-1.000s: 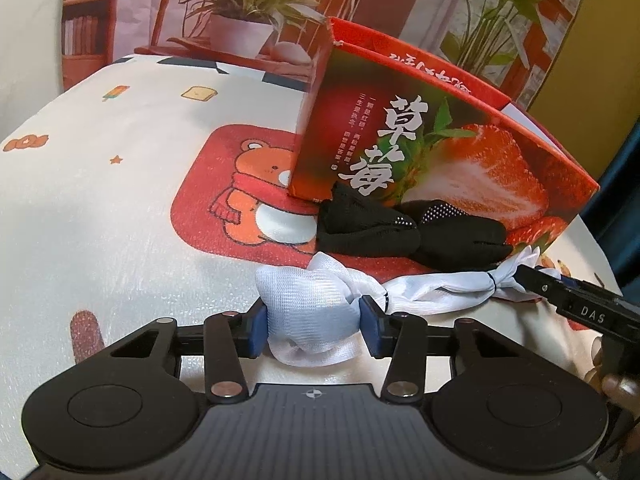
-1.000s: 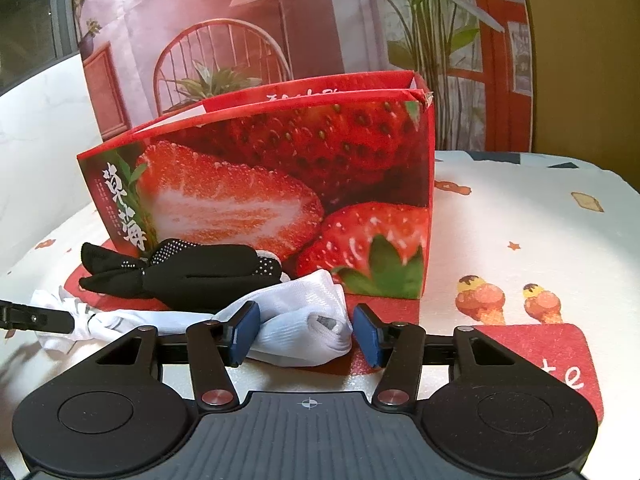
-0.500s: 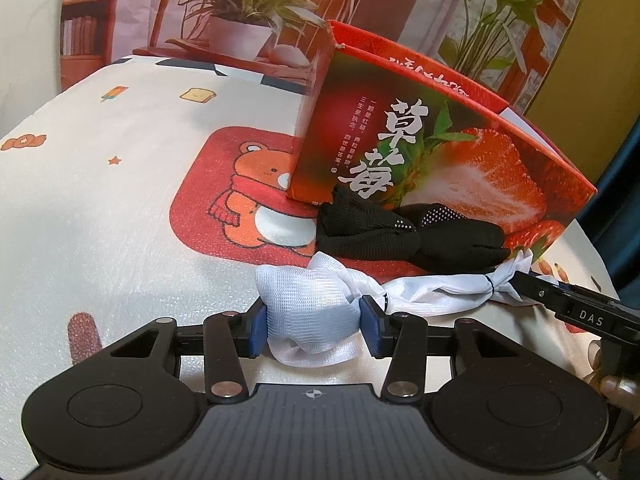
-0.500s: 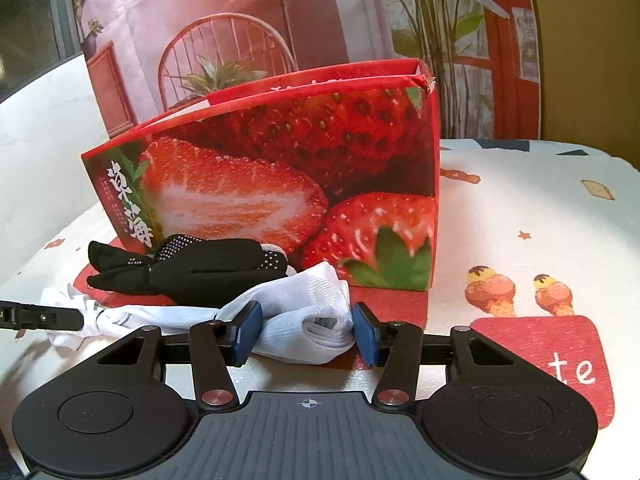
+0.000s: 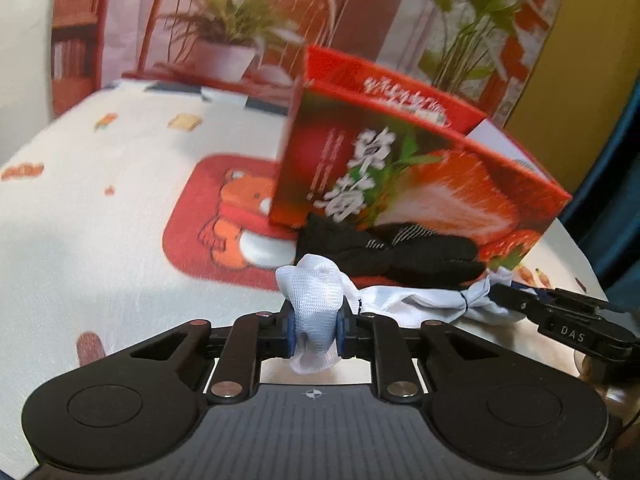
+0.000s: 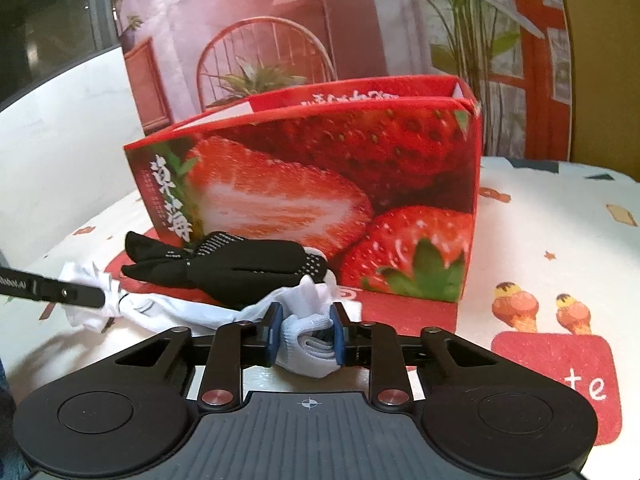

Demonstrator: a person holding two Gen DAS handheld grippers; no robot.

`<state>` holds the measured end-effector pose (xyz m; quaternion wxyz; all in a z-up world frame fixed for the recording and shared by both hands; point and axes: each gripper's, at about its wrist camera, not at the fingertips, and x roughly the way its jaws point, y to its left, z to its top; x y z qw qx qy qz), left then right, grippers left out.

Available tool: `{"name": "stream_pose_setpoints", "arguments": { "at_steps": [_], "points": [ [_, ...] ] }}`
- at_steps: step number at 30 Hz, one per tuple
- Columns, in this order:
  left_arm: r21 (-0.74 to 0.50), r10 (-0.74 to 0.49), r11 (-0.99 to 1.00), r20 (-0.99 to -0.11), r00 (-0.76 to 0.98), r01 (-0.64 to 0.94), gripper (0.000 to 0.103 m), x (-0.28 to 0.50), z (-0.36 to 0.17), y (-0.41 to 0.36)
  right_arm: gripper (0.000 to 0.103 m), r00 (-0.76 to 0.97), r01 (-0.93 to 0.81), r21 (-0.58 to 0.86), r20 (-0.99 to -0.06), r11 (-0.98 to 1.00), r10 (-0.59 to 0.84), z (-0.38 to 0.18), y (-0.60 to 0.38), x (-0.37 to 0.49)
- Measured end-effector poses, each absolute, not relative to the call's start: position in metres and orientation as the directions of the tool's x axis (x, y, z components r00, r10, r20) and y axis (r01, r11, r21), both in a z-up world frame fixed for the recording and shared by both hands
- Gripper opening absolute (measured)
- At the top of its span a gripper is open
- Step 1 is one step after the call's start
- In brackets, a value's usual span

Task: Organize soft objects
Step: 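Lift the white cloth with both grippers and carry it over the box, then lower the white cloth into the box and open both grippers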

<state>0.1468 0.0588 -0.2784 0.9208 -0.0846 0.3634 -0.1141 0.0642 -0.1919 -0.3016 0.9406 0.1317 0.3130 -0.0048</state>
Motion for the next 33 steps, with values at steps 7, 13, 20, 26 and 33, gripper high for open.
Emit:
{"name": "stream_pose_setpoints", "arguments": {
  "at_steps": [7, 13, 20, 26, 33],
  "points": [
    [-0.223, -0.285, 0.957, -0.597, 0.75, 0.186, 0.019, 0.141, -0.255, 0.055, 0.018, 0.853, 0.086, 0.271, -0.518, 0.959, 0.07, -0.273, -0.2, 0.049],
    [-0.166, -0.313, 0.95, -0.495, 0.811, 0.265, 0.019, 0.137, -0.208, 0.05, 0.018, 0.9, 0.074, 0.27, -0.432, 0.96, 0.052, -0.232, -0.21, 0.041],
    [-0.142, -0.336, 0.942, -0.443, 0.831, 0.305, 0.019, 0.159, -0.164, 0.038, 0.017, 0.922, 0.063, 0.211, -0.387, 0.975, 0.024, -0.182, -0.226, 0.059],
    [-0.155, -0.36, 0.932, -0.489, 0.794, 0.327, 0.019, 0.204, -0.156, 0.024, 0.017, 0.909, 0.079, 0.151, -0.416, 0.985, -0.009, -0.159, -0.239, 0.095],
    [-0.074, -0.295, 0.949, -0.56, 0.774, 0.308, 0.019, 0.273, -0.169, -0.004, 0.017, 0.852, 0.139, 0.06, -0.517, 0.988, -0.089, -0.173, -0.246, 0.16]
  ]
}}
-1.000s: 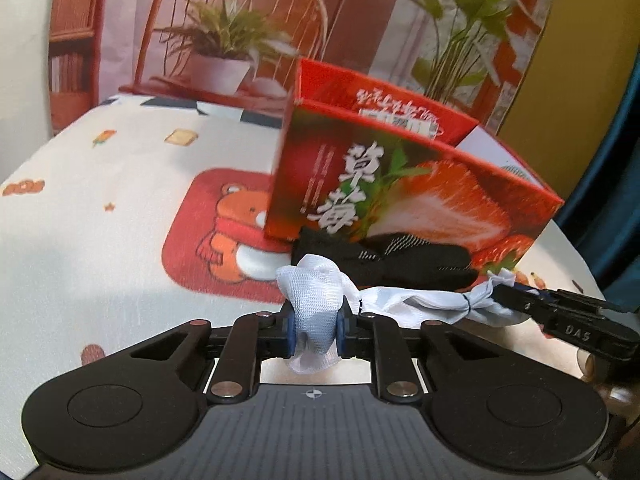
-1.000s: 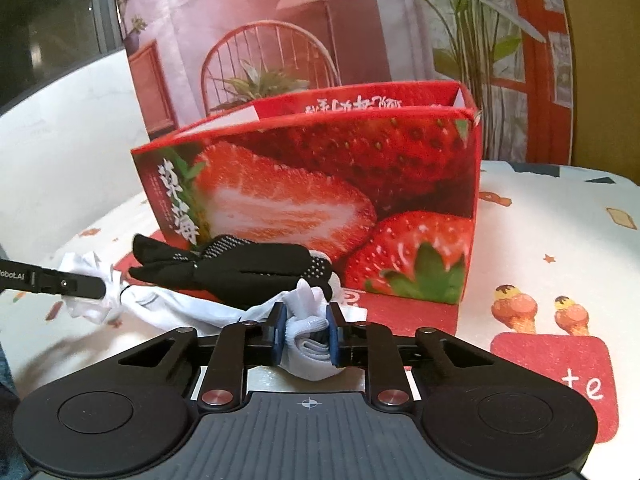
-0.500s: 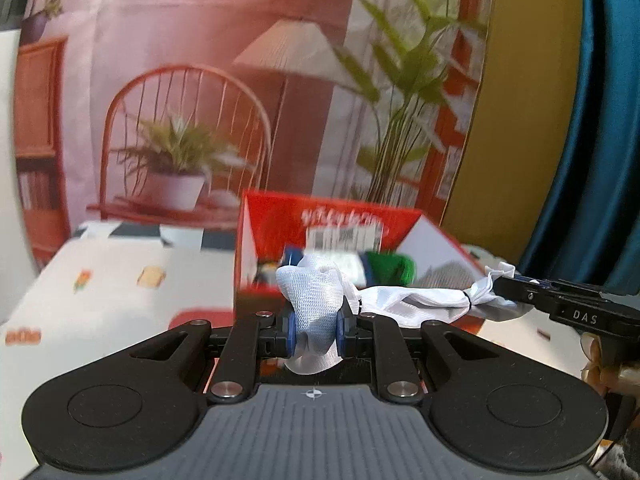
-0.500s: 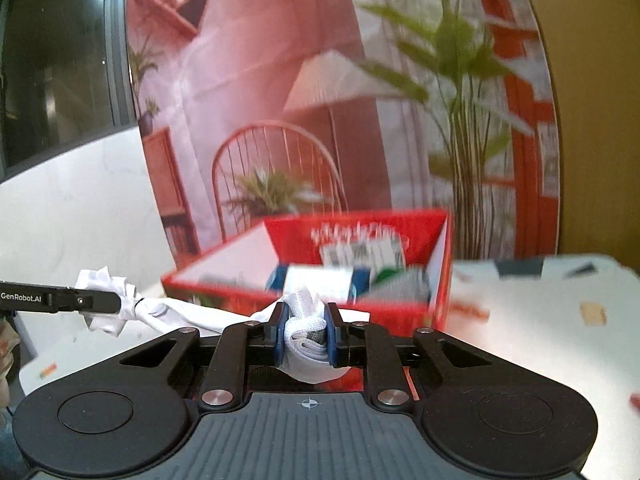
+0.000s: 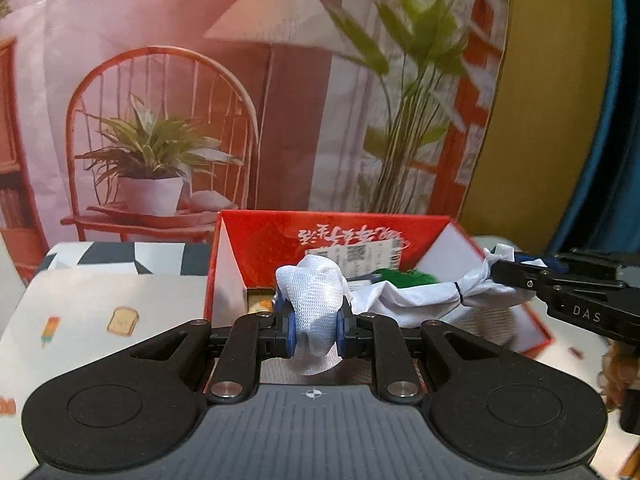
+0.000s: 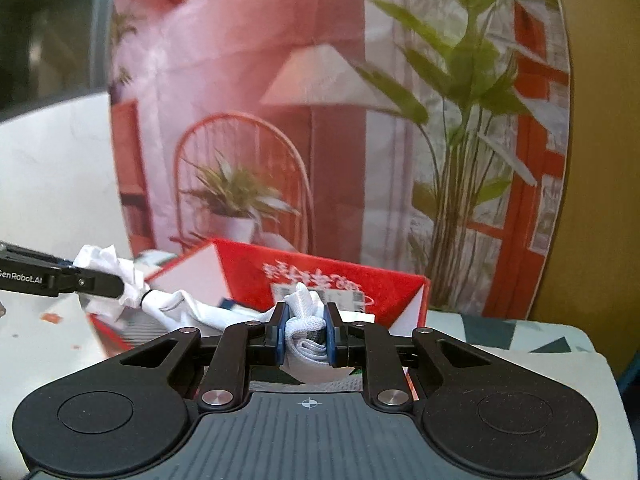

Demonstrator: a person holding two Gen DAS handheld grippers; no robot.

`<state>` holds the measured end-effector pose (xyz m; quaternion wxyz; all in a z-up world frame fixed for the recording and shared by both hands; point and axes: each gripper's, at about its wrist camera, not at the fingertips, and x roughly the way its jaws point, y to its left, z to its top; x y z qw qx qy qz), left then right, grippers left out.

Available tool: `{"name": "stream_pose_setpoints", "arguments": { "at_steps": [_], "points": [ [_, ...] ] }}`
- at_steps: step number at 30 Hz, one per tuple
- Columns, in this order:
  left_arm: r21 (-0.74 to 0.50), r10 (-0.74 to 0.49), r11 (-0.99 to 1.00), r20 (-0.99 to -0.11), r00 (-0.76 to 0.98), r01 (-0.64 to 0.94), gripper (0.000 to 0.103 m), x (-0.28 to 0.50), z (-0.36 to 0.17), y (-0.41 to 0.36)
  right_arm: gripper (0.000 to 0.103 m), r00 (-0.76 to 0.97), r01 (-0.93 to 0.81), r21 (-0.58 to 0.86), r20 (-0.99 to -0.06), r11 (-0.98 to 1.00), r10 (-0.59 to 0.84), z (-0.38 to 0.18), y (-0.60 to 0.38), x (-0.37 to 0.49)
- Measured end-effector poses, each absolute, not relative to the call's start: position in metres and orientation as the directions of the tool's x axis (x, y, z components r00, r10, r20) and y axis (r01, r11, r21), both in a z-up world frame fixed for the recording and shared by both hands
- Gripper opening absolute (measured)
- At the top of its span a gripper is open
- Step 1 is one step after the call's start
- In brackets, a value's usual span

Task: Organize soft objects
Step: 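Lower the white cloth into the box and open both grippers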

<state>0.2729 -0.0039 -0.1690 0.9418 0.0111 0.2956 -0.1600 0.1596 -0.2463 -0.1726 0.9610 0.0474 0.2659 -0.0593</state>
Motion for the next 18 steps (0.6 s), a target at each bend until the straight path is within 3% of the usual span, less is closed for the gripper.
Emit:
{"name": "stream_pose_setpoints", "arguments": {
  "at_steps": [4, 11, 18],
  "points": [
    [-0.029, -0.262, 0.951, -0.605, 0.752, 0.308, 0.019, 0.303, -0.179, -0.018, 0.017, 0.813, 0.149, -0.004, -0.568, 0.989, -0.125, -0.19, -0.244, 0.189],
    [-0.054, -0.255, 0.953, -0.674, 0.693, 0.298, 0.019, 0.331, -0.201, -0.021, 0.017, 0.745, 0.171, -0.058, -0.646, 0.984, -0.168, -0.216, -0.246, 0.219],
    [-0.033, -0.248, 0.948, -0.701, 0.669, 0.316, 0.022, 0.339, -0.209, -0.023, 0.017, 0.712, 0.191, -0.072, -0.677, 0.979, -0.189, -0.225, -0.249, 0.225]
  ]
}}
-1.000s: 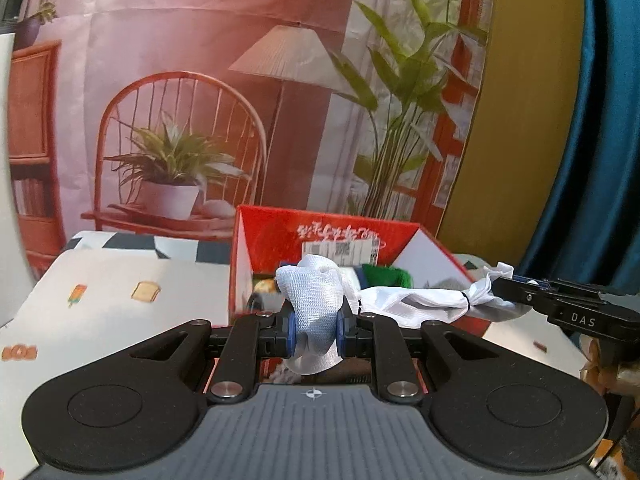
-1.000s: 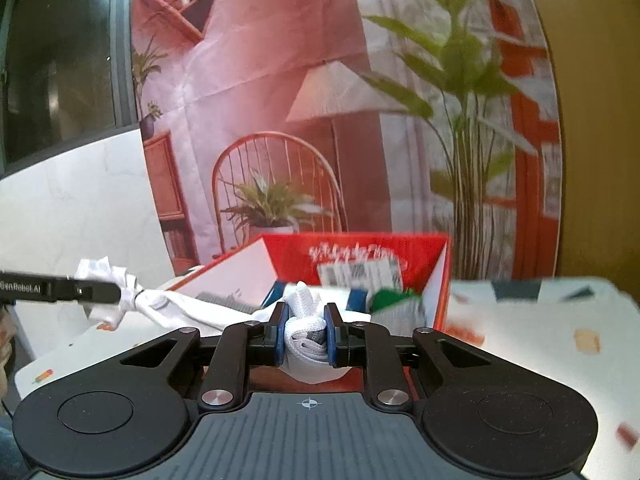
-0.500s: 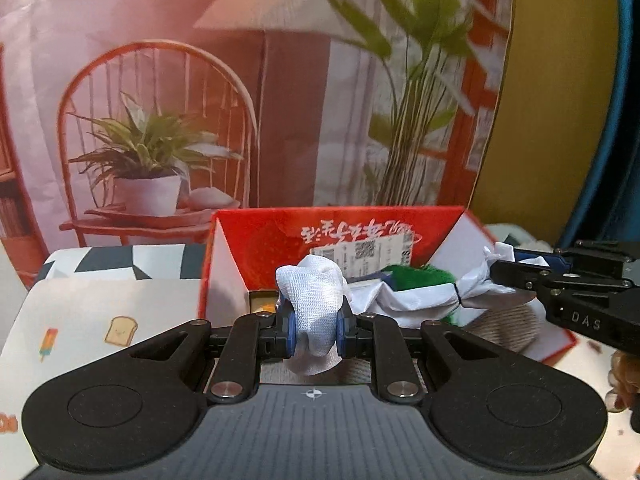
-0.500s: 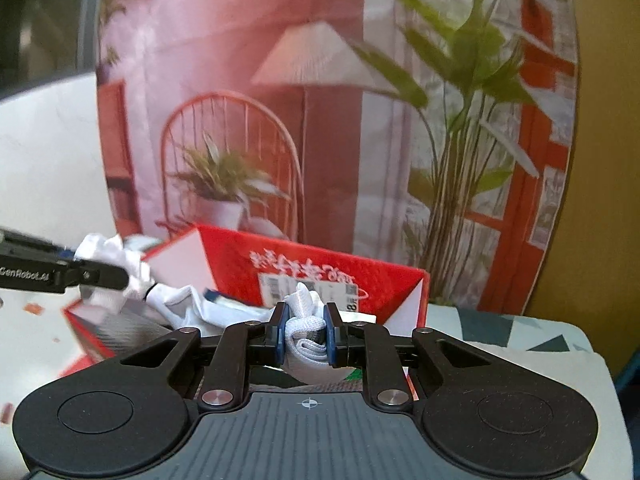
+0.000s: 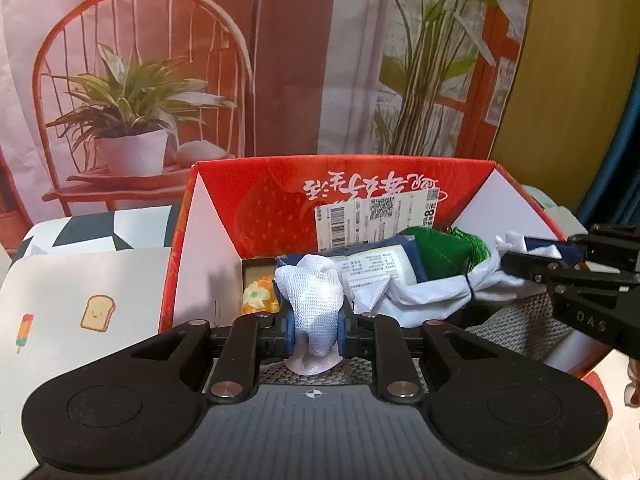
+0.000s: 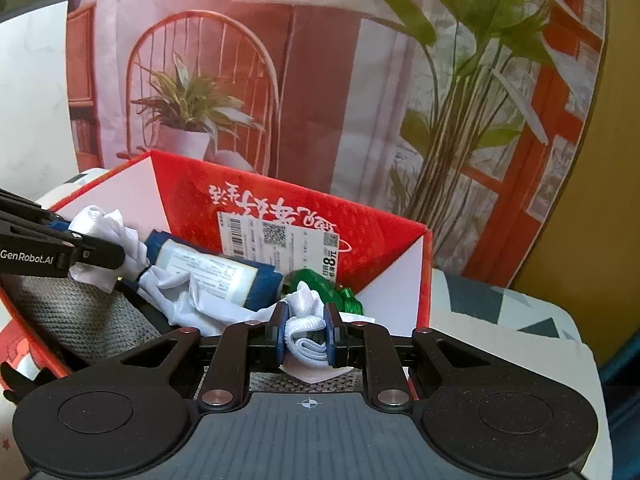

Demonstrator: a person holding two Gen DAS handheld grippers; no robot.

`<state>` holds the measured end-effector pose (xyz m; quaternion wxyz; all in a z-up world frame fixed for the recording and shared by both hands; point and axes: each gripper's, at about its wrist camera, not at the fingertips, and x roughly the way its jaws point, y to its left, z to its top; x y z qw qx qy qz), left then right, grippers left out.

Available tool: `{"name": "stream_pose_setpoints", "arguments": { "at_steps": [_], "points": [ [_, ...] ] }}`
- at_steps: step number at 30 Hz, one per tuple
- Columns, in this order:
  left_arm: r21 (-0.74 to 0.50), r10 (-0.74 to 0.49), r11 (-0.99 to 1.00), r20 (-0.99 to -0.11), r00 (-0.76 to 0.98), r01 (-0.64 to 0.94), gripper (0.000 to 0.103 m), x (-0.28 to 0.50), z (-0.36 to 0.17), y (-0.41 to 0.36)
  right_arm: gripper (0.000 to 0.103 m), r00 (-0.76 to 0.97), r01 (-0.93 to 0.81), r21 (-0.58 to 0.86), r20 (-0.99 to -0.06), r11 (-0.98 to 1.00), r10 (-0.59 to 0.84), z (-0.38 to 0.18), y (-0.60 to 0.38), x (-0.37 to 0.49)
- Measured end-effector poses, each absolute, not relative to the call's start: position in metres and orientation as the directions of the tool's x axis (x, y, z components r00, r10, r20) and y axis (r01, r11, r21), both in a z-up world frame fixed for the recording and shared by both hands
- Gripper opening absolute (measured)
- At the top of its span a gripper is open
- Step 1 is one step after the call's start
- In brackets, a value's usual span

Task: Organize soft objects
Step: 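Lower the white cloth into the box and open both grippers, then raise both grippers out of the box and back away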

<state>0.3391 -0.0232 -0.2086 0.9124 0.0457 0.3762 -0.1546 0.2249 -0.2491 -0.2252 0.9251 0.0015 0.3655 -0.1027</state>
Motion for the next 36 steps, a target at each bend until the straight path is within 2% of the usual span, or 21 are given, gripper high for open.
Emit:
{"name": "stream_pose_setpoints", "arguments": {
  "at_steps": [2, 6, 8, 10, 12, 13, 15, 17, 21, 25, 30, 36],
  "points": [
    [-0.024, -0.253, 0.943, -0.699, 0.669, 0.332, 0.029, 0.339, -0.207, -0.024, 0.019, 0.716, 0.194, -0.083, -0.669, 0.977, -0.199, -0.224, -0.249, 0.224],
    [-0.009, -0.256, 0.939, -0.684, 0.683, 0.343, 0.066, 0.334, -0.201, -0.022, 0.031, 0.723, 0.222, -0.1, -0.651, 0.97, -0.232, -0.222, -0.249, 0.22],
    [-0.003, -0.261, 0.938, -0.666, 0.699, 0.347, 0.074, 0.33, -0.196, -0.02, 0.033, 0.73, 0.231, -0.094, -0.642, 0.968, -0.236, -0.22, -0.25, 0.217],
    [-0.003, -0.267, 0.938, -0.647, 0.714, 0.348, 0.085, 0.325, -0.19, -0.017, 0.044, 0.74, 0.245, -0.084, -0.627, 0.966, -0.242, -0.217, -0.251, 0.212],
    [-0.017, -0.285, 0.937, -0.619, 0.732, 0.35, 0.097, 0.318, -0.183, -0.013, 0.069, 0.763, 0.268, -0.06, -0.596, 0.962, -0.25, -0.212, -0.252, 0.205],
    [-0.022, -0.289, 0.938, -0.603, 0.744, 0.347, 0.101, 0.314, -0.179, -0.011, 0.075, 0.781, 0.282, -0.043, -0.571, 0.958, -0.255, -0.208, -0.252, 0.2],
    [-0.029, -0.298, 0.938, -0.578, 0.76, 0.346, 0.103, 0.307, -0.172, -0.007, 0.095, 0.81, 0.297, -0.015, -0.525, 0.955, -0.26, -0.202, -0.251, 0.19],
    [-0.032, -0.302, 0.937, -0.57, 0.765, 0.347, 0.103, 0.3, -0.165, -0.005, 0.103, 0.828, 0.311, -0.001, -0.491, 0.951, -0.271, -0.196, -0.251, 0.181],
    [-0.038, -0.309, 0.938, -0.545, 0.779, 0.346, 0.103, 0.281, -0.155, 0.0, 0.103, 0.855, 0.332, 0.049, -0.439, 0.942, -0.278, -0.185, -0.251, 0.164],
    [-0.009, -0.302, 0.94, -0.477, 0.825, 0.34, 0.103, 0.253, -0.15, 0.005, 0.103, 0.876, 0.331, 0.087, -0.398, 0.94, -0.272, -0.181, -0.247, 0.147],
    [-0.041, -0.286, 0.952, -0.46, 0.84, 0.302, 0.103, 0.228, -0.154, 0.016, 0.103, 0.896, 0.318, 0.137, -0.366, 0.938, -0.25, -0.187, -0.233, 0.121],
    [-0.079, -0.229, 0.973, -0.48, 0.847, 0.219, 0.103, 0.205, -0.173, 0.033, 0.103, 0.905, 0.333, 0.15, -0.328, 0.931, -0.271, -0.202, -0.21, 0.092]
  ]
}}
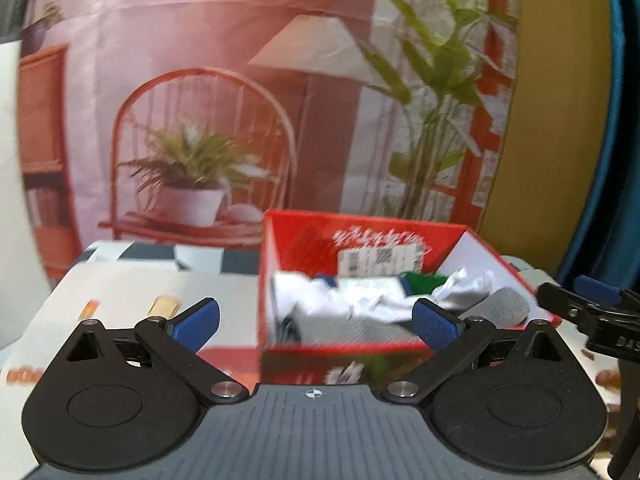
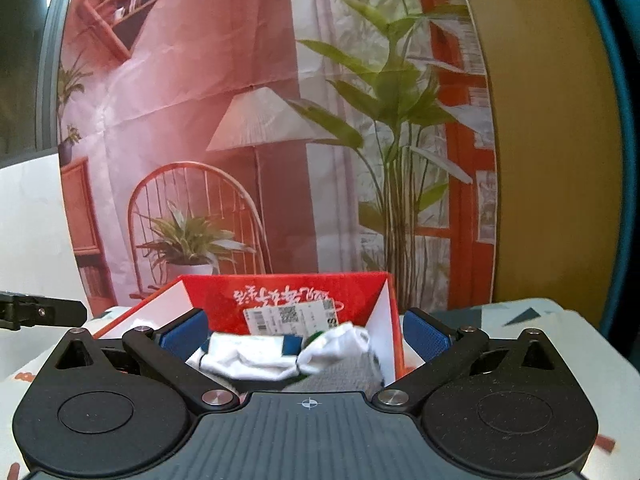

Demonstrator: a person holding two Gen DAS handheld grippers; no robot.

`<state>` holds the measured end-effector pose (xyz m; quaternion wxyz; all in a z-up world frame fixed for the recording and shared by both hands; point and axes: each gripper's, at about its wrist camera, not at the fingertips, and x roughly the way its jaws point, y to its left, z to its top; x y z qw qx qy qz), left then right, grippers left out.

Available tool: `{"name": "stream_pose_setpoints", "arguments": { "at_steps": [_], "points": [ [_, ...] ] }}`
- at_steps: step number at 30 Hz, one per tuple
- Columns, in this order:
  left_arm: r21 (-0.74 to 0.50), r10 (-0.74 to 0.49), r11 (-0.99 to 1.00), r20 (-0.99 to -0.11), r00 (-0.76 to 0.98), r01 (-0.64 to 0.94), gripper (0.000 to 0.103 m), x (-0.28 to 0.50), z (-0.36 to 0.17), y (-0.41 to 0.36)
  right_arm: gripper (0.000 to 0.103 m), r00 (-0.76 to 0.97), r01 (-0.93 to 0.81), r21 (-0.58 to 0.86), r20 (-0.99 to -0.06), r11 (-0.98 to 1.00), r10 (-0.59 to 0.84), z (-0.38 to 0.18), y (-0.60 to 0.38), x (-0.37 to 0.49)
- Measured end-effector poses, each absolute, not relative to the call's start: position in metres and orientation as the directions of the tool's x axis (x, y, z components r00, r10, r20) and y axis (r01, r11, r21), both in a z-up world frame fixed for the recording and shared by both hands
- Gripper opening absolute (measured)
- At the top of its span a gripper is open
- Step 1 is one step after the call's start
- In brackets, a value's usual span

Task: Organize soft objects
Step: 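Raise both grippers out of the box and back away, then lower both grippers toward the black mesh glove in front of the box, then close both grippers on the black mesh glove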

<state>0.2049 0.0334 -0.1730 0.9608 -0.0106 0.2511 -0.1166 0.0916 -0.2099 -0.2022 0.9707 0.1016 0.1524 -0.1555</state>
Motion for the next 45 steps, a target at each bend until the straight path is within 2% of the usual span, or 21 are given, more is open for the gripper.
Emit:
{"name": "stream_pose_setpoints", "arguments": {
  "at_steps": [5, 8, 11, 15, 18, 21, 22, 24, 29, 32, 34, 37, 45],
  "points": [
    [-0.088, -0.196, 0.981, -0.49, 0.85, 0.175, 0.103, 0.19, -0.192, 0.045, 0.103, 0.891, 0.376, 0.166, -0.333, 0.912, -0.307, -0.222, -0.197, 0.072],
    [-0.116, -0.197, 0.98, -0.511, 0.837, 0.16, 0.103, 0.188, -0.206, 0.05, 0.103, 0.886, 0.352, 0.21, -0.389, 0.912, -0.253, -0.237, -0.196, 0.07],
    [-0.155, -0.223, 0.974, -0.552, 0.803, 0.164, 0.103, 0.191, -0.22, 0.053, 0.103, 0.862, 0.355, 0.188, -0.445, 0.916, -0.243, -0.252, -0.188, 0.072],
    [-0.119, -0.176, 0.984, -0.63, 0.756, 0.131, 0.103, 0.198, -0.24, 0.049, 0.103, 0.829, 0.368, 0.143, -0.499, 0.919, -0.254, -0.267, -0.177, 0.079],
    [-0.137, -0.198, 0.98, -0.629, 0.751, 0.144, 0.103, 0.197, -0.25, 0.051, 0.103, 0.812, 0.369, 0.151, -0.533, 0.917, -0.239, -0.275, -0.175, 0.086],
    [-0.094, -0.164, 0.986, -0.633, 0.757, 0.135, 0.102, 0.196, -0.257, 0.048, 0.101, 0.799, 0.373, 0.166, -0.557, 0.913, -0.226, -0.283, -0.174, 0.091],
    [-0.086, -0.155, 0.988, -0.641, 0.752, 0.131, 0.1, 0.196, -0.259, 0.047, 0.099, 0.799, 0.364, 0.175, -0.563, 0.915, -0.211, -0.285, -0.176, 0.093],
    [-0.085, -0.157, 0.987, -0.652, 0.741, 0.135, 0.097, 0.199, -0.263, 0.046, 0.087, 0.796, 0.355, 0.181, -0.572, 0.917, -0.195, -0.288, -0.176, 0.096],
    [-0.111, -0.19, 0.982, -0.653, 0.733, 0.156, 0.085, 0.205, -0.27, 0.046, 0.079, 0.792, 0.338, 0.199, -0.588, 0.92, -0.164, -0.294, -0.173, 0.103],
    [-0.14, -0.222, 0.975, -0.653, 0.724, 0.173, 0.07, 0.208, -0.275, 0.045, 0.076, 0.79, 0.329, 0.198, -0.593, 0.923, -0.154, -0.297, -0.17, 0.107],
    [-0.158, -0.245, 0.969, -0.657, 0.713, 0.187, 0.052, 0.21, -0.281, 0.042, 0.074, 0.788, 0.326, 0.203, -0.598, 0.923, -0.147, -0.3, -0.17, 0.11],
    [-0.187, -0.281, 0.96, -0.654, 0.702, 0.209, 0.04, 0.21, -0.286, 0.041, 0.071, 0.782, 0.326, 0.216, -0.608, 0.921, -0.135, -0.305, -0.172, 0.11],
    [-0.248, -0.372, 0.928, -0.654, 0.659, 0.277, 0.038, 0.207, -0.294, 0.031, 0.068, 0.788, 0.319, 0.263, -0.608, 0.911, -0.1, -0.31, -0.179, 0.109]
  ]
}}
